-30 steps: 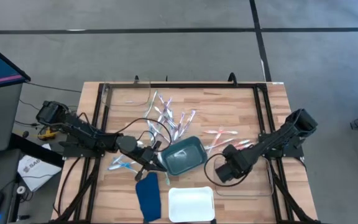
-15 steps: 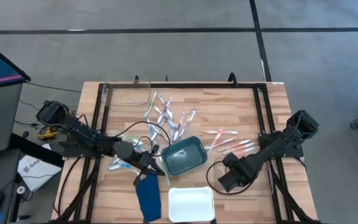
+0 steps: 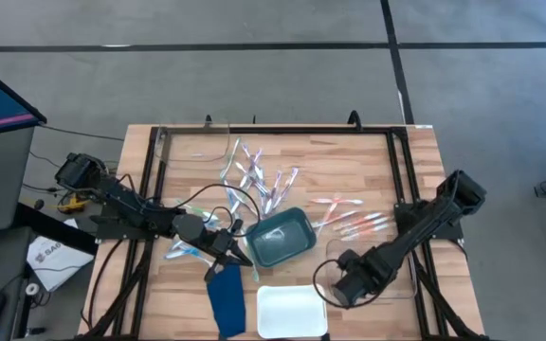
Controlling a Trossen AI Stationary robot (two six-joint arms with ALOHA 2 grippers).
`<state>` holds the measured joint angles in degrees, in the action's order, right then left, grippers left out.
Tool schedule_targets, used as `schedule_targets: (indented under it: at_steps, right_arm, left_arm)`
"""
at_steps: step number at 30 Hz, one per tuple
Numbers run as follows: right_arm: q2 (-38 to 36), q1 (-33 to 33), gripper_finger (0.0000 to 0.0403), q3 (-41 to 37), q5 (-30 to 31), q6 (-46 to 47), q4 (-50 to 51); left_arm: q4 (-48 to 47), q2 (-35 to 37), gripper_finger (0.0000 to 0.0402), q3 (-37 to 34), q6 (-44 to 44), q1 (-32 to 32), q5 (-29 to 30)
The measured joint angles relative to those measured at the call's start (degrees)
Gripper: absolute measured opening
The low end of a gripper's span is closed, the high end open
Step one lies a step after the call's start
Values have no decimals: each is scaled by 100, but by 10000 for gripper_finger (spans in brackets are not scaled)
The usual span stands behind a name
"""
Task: Pick & Place Toothbrushes
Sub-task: Adjust the bottom transparent bin
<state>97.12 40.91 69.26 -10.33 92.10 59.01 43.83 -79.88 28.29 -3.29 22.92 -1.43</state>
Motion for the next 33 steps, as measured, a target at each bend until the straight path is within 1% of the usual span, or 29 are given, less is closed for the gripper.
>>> schedule_targets:
  at_steps: [4, 10, 12, 15, 21, 23, 24, 26, 30, 32, 33]
  right_arm:
    - [197, 120, 0, -8, -229, 74, -102]
    - [510, 173, 0, 0, -1006, -52, -559]
    - [540, 181, 0, 12, -1183, -178, -708]
    - [534, 153, 0, 10, -1110, -231, -574]
    - [367, 136, 0, 166, -976, -112, 154]
    - [247, 162, 0, 357, -701, -112, 397]
    - [175, 192, 0, 466, -458, -112, 547]
    - [48, 205, 0, 700, 239, -107, 1028]
    - [-158, 218, 0, 1125, 2160, 102, 1991]
    - [-222, 212, 0, 1139, 3092, 361, 2311]
    - [-229, 191, 0, 1102, 3448, 540, 2459]
  left_arm:
    - [5, 0, 1, 0, -2, -2, -2]
    - [20, 0, 1, 0, 0, -2, 15]
    - [24, 0, 1, 0, 0, -2, 22]
    - [26, 0, 1, 0, 0, -2, 31]
    - [28, 0, 1, 0, 37, -2, 46]
    - [24, 0, 1, 0, 139, -5, 46]
    - [24, 0, 1, 0, 151, -7, 46]
    - [18, 0, 1, 0, 153, -11, 70]
    - [10, 0, 1, 0, 153, -11, 106]
    - [7, 1, 1, 0, 153, -11, 105]
    - [7, 0, 1, 0, 153, -11, 105]
